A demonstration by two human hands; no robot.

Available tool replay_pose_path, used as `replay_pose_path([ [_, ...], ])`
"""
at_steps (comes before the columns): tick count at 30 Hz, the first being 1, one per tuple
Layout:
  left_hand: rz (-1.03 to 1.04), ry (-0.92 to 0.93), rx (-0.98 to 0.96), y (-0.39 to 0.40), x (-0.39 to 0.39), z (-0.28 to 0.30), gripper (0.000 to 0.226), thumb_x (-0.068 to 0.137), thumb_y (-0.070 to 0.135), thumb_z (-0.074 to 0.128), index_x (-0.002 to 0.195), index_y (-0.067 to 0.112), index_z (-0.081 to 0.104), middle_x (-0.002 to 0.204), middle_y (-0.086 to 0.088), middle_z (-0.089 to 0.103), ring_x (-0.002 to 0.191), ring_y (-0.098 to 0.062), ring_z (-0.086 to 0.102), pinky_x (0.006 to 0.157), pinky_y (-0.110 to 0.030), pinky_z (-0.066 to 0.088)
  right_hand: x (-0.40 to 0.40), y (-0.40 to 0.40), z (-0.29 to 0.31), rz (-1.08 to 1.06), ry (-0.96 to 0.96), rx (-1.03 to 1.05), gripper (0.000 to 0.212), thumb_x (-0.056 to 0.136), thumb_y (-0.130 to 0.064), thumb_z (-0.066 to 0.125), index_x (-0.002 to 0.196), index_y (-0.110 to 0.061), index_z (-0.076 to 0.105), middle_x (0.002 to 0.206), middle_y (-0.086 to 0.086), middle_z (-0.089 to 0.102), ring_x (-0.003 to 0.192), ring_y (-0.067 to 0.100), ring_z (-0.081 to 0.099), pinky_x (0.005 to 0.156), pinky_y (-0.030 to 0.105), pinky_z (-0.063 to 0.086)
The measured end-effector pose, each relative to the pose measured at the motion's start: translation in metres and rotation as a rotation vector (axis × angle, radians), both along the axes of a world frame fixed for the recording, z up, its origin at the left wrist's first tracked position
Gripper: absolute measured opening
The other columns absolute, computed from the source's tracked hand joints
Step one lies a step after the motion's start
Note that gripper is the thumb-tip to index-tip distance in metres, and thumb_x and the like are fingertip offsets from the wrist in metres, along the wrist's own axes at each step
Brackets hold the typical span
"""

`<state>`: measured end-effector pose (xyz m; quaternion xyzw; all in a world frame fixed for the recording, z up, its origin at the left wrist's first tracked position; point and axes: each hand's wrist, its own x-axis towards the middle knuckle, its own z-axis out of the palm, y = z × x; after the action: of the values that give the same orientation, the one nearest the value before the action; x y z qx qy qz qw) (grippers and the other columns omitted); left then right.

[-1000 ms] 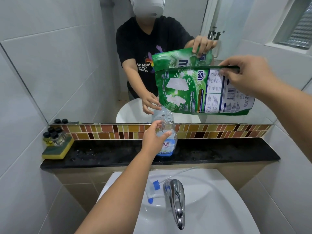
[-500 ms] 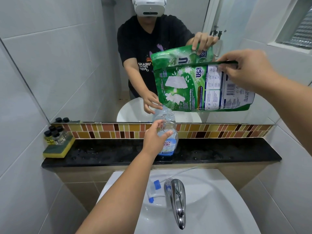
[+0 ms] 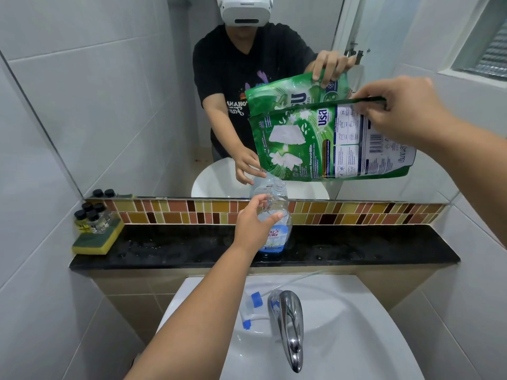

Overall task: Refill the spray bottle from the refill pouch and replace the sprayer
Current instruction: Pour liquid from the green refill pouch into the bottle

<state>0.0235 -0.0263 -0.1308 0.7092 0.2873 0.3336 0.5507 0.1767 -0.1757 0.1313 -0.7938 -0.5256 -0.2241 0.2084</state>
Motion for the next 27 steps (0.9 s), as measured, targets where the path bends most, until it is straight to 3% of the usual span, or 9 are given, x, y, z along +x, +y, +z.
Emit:
replay_pose_path([
  [8, 0.002, 0.003, -0.008, 0.0, 0.0005, 0.0002, 0.046, 0.082, 0.034, 0.075, 0.122, 0.035, 0.053, 0.12, 0.012, 0.056, 0.108, -0.001, 0.048, 0.071, -0.009, 0.037, 0.0025, 0.0013, 0.0017, 0.011, -0.06, 0.001, 0.016, 0.092, -0.024, 0.058, 0.102, -0.024, 0.07, 0.071, -0.003, 0.059, 0.074, 0.025, 0.054, 0.094, 0.052, 0.04],
  [14, -0.005, -0.003, -0.017, -0.0013, 0.0004, 0.0002, 0.047, 0.083, 0.032, 0.074, 0.125, 0.031, 0.053, 0.124, 0.009, 0.056, 0.111, -0.004, 0.048, 0.077, -0.017, 0.046, 0.0021, 0.0021, 0.0028, 0.018, -0.09, -0.009, 0.016, 0.092, -0.025, 0.058, 0.103, -0.025, 0.07, 0.073, 0.001, 0.064, 0.074, 0.027, 0.055, 0.092, 0.052, 0.039],
  [22, 0.003, 0.004, 0.007, -0.0013, -0.0004, 0.002, 0.047, 0.083, 0.032, 0.074, 0.125, 0.032, 0.052, 0.128, 0.007, 0.056, 0.109, -0.003, 0.047, 0.061, -0.001, 0.038, 0.0018, 0.0031, 0.0045, 0.028, -0.117, -0.008, 0.017, 0.093, -0.025, 0.058, 0.104, -0.024, 0.07, 0.07, -0.001, 0.058, 0.075, 0.026, 0.049, 0.092, 0.052, 0.039],
  [27, 0.001, 0.01, 0.0, -0.0007, -0.0003, 0.0016, 0.047, 0.084, 0.032, 0.074, 0.125, 0.033, 0.052, 0.127, 0.008, 0.056, 0.109, -0.002, 0.047, 0.064, -0.003, 0.036, 0.0038, 0.0034, 0.0054, 0.031, -0.15, -0.011, 0.018, 0.093, -0.025, 0.058, 0.106, -0.023, 0.07, 0.069, -0.003, 0.055, 0.077, 0.027, 0.046, 0.092, 0.05, 0.037],
])
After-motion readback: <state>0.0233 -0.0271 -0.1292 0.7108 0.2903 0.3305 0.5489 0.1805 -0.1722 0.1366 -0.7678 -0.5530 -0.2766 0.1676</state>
